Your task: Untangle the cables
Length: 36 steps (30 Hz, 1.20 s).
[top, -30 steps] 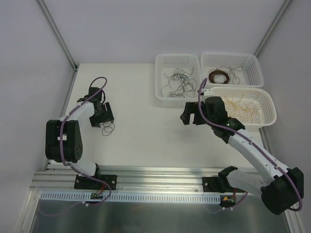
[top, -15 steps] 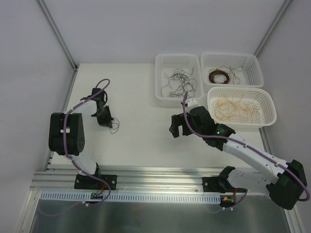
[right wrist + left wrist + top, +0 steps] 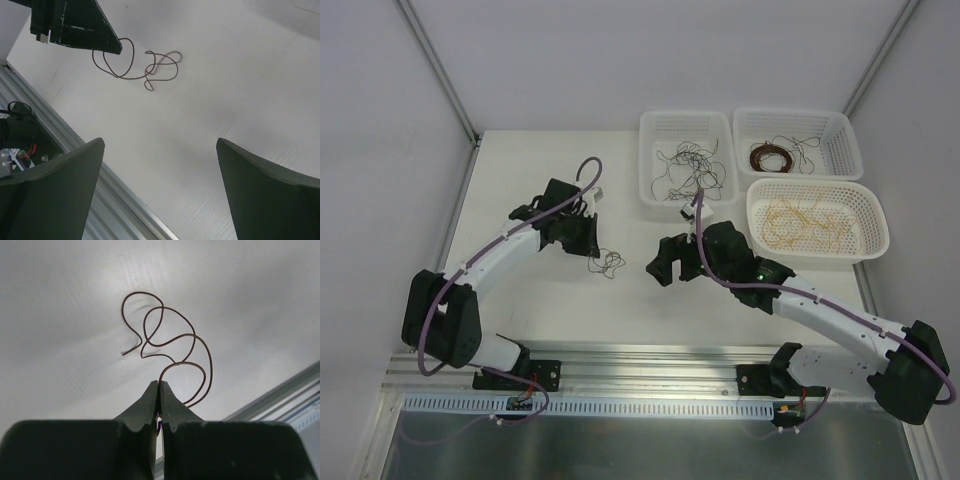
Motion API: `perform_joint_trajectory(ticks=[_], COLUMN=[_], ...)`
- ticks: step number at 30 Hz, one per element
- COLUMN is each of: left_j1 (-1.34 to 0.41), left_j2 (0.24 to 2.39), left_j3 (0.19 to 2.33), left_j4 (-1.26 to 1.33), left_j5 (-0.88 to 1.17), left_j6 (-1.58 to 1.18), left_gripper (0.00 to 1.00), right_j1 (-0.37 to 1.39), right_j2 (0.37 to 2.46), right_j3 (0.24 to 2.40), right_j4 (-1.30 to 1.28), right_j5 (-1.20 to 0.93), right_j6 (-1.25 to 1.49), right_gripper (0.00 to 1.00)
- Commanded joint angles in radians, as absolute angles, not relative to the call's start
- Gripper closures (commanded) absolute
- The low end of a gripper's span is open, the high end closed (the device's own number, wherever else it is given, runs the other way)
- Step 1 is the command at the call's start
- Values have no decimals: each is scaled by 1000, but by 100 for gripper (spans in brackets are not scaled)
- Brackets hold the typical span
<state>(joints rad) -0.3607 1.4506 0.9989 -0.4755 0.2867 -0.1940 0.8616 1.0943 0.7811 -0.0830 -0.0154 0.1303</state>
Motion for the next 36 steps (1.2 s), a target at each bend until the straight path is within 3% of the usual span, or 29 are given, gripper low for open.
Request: perform_joint_trajectory(ticks=[1,11,30,33,36], left_j1=[-403,-449,-454,-456,-456], left_j2=[1362,1210,1173,1172,1175], left_j3=[993,946,928,925,925], left_j4=[-436,-391,-367,-362,-362], left_j5=[415,538,560,561,561], left_j6=[-120,-75,-74,-75,-75], left_gripper=[100,100,100,100,100], right_j1=[867,879,890,891,894], right_j2=[1078,1176,1454,1482,1491], right_j3=[758,765,781,778,778], right_j4=[58,190,498,540,560], right_j5=[-77,-147,-230,-242,-252], right_j6=[215,276,486,502,503], right_gripper=[0,0,4,11,26])
